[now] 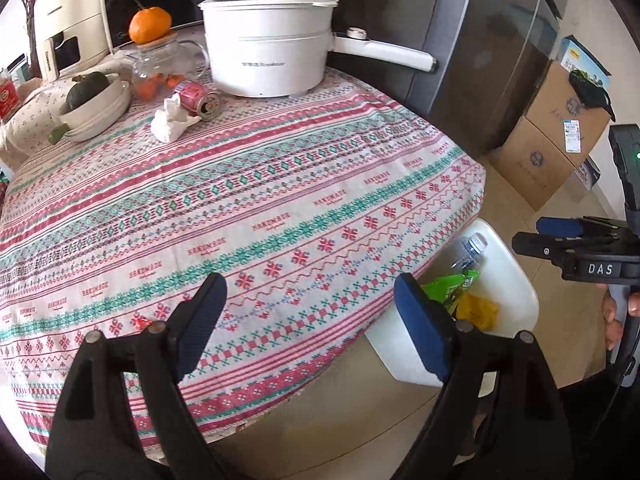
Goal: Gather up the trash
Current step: 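Move the left tool to the table and grasp the crumpled white tissue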
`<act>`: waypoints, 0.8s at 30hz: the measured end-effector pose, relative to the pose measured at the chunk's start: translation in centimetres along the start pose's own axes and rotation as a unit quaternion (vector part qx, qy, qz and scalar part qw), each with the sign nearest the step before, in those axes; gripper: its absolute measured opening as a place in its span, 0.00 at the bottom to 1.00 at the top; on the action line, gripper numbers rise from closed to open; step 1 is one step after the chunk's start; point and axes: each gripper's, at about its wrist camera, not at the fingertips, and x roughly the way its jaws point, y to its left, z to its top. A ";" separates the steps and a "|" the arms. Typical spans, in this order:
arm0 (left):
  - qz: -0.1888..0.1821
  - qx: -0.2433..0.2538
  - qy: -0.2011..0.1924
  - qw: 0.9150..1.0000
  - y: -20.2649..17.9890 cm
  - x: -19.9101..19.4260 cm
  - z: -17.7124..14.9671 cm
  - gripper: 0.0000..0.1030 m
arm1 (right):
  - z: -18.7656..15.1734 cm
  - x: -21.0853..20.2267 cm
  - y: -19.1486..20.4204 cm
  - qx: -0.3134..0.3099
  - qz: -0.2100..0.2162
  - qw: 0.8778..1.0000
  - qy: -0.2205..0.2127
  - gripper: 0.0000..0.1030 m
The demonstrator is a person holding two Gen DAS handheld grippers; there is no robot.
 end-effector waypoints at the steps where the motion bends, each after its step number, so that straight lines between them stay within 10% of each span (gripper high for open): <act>1: 0.002 -0.009 0.000 1.000 0.7 0.0 0.1 0.83 | 0.3 0.1 0.5 -0.002 0.002 1.000 -0.001 0.73; 24: 0.059 -0.138 -0.040 0.988 15.8 9.4 10.2 0.83 | 6.0 4.0 6.1 0.000 0.017 1.000 -0.023 0.74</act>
